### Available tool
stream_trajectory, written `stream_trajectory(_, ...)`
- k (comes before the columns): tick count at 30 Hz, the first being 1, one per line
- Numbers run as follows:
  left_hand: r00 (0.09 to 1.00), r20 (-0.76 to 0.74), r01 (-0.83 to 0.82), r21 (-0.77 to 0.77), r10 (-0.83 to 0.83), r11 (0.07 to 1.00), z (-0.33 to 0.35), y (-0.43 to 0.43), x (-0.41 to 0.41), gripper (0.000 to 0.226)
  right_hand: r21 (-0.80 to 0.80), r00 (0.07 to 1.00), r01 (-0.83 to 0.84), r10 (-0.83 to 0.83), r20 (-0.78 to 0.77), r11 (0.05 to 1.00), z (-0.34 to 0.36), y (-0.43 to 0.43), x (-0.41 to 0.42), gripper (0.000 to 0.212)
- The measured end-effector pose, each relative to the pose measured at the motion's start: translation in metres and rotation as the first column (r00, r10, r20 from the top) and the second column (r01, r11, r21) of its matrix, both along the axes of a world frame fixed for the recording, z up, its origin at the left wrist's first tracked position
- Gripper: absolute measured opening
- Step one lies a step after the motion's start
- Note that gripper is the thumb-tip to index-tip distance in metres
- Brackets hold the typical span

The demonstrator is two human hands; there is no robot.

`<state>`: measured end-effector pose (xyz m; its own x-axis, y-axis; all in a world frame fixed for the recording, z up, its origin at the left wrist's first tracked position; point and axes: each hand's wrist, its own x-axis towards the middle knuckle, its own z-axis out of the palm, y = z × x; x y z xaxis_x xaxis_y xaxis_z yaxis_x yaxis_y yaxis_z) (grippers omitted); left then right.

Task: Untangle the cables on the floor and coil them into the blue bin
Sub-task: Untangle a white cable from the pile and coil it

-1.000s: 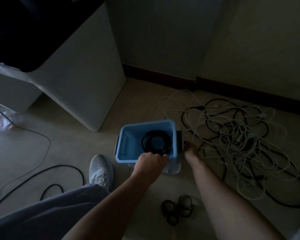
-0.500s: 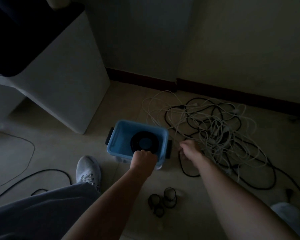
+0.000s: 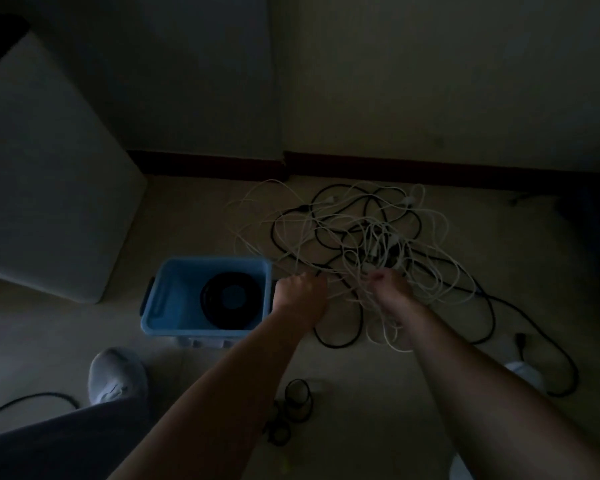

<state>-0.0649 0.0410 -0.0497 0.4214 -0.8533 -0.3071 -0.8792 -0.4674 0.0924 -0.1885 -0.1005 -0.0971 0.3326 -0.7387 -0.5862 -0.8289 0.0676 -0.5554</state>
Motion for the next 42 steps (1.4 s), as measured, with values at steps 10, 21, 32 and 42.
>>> stream_trajectory(10, 0.968, -0.242, -0.056, 0.075, 0.073, 0.996, -0.053, -0.076, -0.009, 0.026, -0.142, 0.974, -0.083, 0.051, -0.219, 0.986, -0.053, -0.046, 0.014, 0.032)
stream_trajectory(21, 0.932, -0.333, -0.131, 0.060, 0.143, 0.990, -0.050, -0.081, -0.019, 0.024, -0.113, 0.980, -0.117, 0.097, -0.172, 0.987, -0.051, -0.042, -0.005, 0.021)
stream_trajectory(32, 0.995, -0.100, -0.027, -0.257, 0.001, 0.966, 0.034, -0.063, -0.030, 0.050, 0.016, 0.879, 0.005, -0.012, 0.476, 1.000, 0.068, -0.025, -0.021, 0.010)
stream_trajectory(42, 0.747, -0.651, -0.366, -0.231, 0.136, 0.902, 0.143, -0.040, -0.027, 0.021, 0.028, 0.759, -0.049, 0.019, 0.651, 0.998, 0.185, 0.000, -0.023, 0.010)
